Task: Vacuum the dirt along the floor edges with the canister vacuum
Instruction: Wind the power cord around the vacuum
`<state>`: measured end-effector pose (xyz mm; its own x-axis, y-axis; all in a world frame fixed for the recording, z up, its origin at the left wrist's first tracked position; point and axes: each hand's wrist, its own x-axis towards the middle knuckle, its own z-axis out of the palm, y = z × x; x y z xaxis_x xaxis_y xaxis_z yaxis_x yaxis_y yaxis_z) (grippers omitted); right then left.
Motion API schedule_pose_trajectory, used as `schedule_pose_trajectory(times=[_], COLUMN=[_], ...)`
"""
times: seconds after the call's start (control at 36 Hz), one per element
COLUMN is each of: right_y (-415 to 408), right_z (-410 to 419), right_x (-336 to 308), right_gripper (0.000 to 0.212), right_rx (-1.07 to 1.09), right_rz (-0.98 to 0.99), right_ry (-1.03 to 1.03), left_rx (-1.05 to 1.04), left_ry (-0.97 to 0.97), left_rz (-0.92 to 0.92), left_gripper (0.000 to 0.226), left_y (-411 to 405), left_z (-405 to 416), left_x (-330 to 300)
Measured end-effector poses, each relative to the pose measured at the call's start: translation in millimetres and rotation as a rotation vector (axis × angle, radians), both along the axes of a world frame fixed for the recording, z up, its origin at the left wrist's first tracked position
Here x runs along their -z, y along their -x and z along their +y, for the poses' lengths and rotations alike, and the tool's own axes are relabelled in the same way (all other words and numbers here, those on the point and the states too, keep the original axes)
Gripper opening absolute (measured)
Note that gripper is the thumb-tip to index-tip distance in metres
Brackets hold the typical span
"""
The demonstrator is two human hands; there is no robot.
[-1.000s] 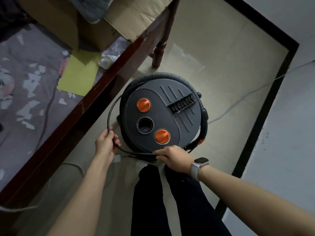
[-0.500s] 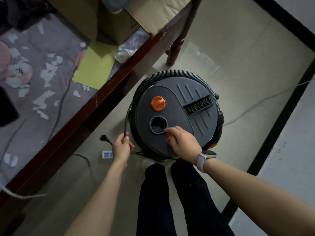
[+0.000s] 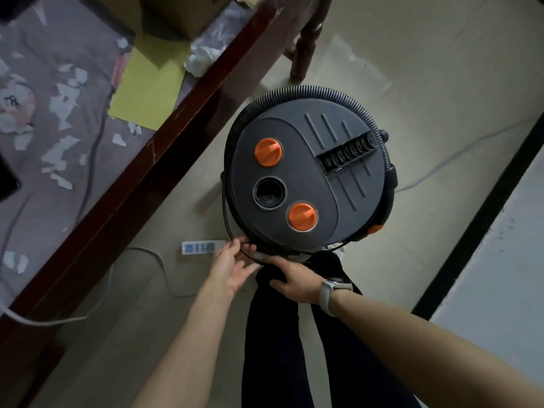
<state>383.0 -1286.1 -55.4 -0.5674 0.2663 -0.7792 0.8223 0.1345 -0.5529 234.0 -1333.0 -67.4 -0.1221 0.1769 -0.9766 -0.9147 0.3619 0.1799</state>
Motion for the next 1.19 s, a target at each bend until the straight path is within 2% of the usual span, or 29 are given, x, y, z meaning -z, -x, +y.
schedule_pose_trajectory(times=[0.08,0.19,0.36,0.58,0.69,0.78,0.92,1.11,1.19], right_y=[-9.6,-38.3,-93.3,-135.3,-147.2,-153.7,-159.7,-151.0,-153.9], right_z=[6.7,20.5,42.3,70.8,81.6,86.7,101.8,132.7,136.2], right_x=[5.7,6.0,-8.4,-26.3,-31.6,-33.9,-37.8,-39.0,-29.6], right_gripper=[0.041,0.029,0.032,0.031,0.026,0.014,0.01,0.017,0.016], right_rx=[-0.03,-0.139,-0.158,-0.134,-0.052,-0.041,-0.137,-0.181,-0.247], right_rz=[-0.049,-0.088,-0.087,-0.15,-0.111,0.015,0.143,0.178,0.193], right_ry=[-0.045,-0.173,-0.408,-0.498,-0.571,-0.745,-0.961,-0.993,-0.968], left_rx=[0.024,0.15,0.354,0.441,0.512,0.493,0.397,0.353,0.372], left_ry=[0.017,0.096,0.168,0.237,0.26,0.253,0.293,0.322,0.288], left_rz=[0.008,0.126,0.267,0.388,0.431,0.413,0.3,0.213,0.255], left_gripper=[0.025,0.024,0.027,0.023,0.012,0.026,0.023,0.022,0.018], left_y=[-5.9,-13.1,-35.2,-46.9,-46.9,-46.7,-46.1,-60.2,-64.5], left_z=[-3.2,-2.5,11.1,20.3,21.9,25.8,25.5,19.6,23.7], left_x=[1.3,6.7,14.4,18.1,19.2,21.4,26.6,33.7,30.8])
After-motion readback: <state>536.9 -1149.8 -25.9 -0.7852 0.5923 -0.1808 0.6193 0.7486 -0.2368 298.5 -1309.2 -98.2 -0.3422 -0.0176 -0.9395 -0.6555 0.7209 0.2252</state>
